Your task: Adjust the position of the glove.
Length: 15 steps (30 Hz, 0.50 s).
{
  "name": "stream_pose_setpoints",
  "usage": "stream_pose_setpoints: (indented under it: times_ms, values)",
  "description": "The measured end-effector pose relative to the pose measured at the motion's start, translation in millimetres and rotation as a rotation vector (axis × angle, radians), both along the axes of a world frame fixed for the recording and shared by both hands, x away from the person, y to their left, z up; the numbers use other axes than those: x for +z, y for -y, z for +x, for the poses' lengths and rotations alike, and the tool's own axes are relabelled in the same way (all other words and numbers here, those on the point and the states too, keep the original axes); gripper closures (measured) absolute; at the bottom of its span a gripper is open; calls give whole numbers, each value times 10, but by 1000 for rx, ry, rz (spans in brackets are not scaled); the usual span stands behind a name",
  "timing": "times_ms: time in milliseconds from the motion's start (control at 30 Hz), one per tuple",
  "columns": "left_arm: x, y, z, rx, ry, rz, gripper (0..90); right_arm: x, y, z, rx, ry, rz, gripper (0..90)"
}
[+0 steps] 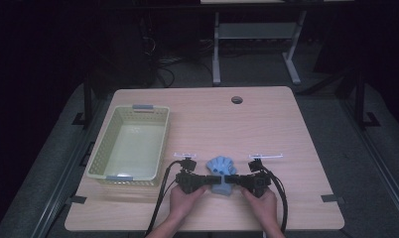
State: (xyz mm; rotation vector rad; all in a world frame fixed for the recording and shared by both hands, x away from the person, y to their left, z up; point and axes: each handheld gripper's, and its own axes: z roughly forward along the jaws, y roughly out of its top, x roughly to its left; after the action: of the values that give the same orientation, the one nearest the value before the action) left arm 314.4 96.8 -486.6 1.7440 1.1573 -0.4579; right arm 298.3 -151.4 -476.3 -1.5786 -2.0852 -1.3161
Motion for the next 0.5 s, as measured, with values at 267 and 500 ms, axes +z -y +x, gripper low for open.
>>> stream_pose_setpoints:
  times_ms: [267, 500]
  values:
    - [34, -30, 19, 8, -6, -27, 762, 75, -4, -16, 8, 16, 26, 795]
    - [25, -6, 24, -5, -6, -14, 780, 68, -10, -27, 1, 13, 17, 798]
